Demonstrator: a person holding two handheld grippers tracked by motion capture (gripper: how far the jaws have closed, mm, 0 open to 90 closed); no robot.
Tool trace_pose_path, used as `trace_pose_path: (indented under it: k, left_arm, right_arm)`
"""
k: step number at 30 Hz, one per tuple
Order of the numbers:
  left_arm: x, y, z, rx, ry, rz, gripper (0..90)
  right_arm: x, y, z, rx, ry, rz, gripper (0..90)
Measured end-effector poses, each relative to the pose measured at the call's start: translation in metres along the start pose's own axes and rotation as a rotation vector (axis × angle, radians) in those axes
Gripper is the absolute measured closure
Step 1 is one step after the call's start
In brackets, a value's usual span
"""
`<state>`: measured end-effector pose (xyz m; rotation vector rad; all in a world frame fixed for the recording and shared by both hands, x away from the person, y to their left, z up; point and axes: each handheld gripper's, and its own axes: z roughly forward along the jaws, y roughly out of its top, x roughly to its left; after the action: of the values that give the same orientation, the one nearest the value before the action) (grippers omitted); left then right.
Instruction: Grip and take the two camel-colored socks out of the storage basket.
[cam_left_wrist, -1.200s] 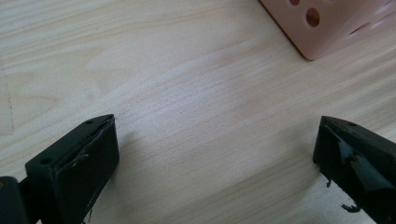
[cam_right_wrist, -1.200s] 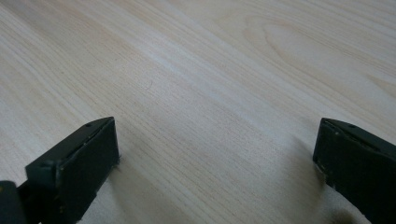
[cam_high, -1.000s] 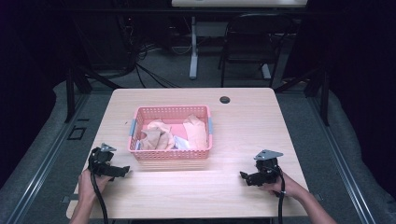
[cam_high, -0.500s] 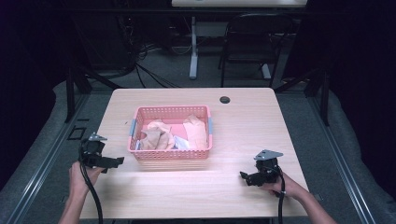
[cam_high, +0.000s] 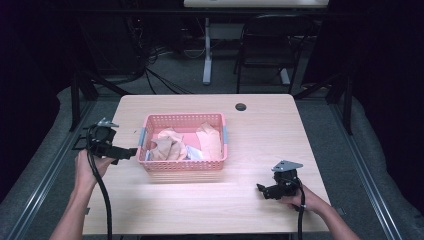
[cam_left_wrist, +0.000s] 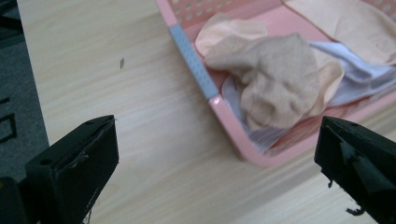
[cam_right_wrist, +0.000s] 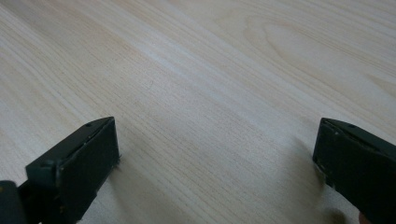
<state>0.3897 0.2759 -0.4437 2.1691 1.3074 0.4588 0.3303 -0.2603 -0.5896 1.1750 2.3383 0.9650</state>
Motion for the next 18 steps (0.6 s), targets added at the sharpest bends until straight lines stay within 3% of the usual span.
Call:
trace_pose_path:
  k: [4,9,14,18]
  left_arm:
    - [-0.009,0.016,0.006,0.008,-0.007,0.027,0.0]
    - [-0.026,0.034,0.030,0.032,-0.032,0.060,0.0]
    - [-0.035,0.040,0.046,0.069,-0.042,0.084,0.0]
    - [-0.039,0.044,0.061,0.115,-0.035,0.079,0.0]
  right_arm:
    - [0.000,0.000,0.000,0.002,0.000,0.003,0.0]
    - [0.000,0.000,0.000,0.003,0.000,0.003,0.0]
    - [0.000,0.000,0.000,0.003,0.000,0.005,0.0]
    - [0.000,0.000,-0.001,0.004,-0.004,0.004,0.0]
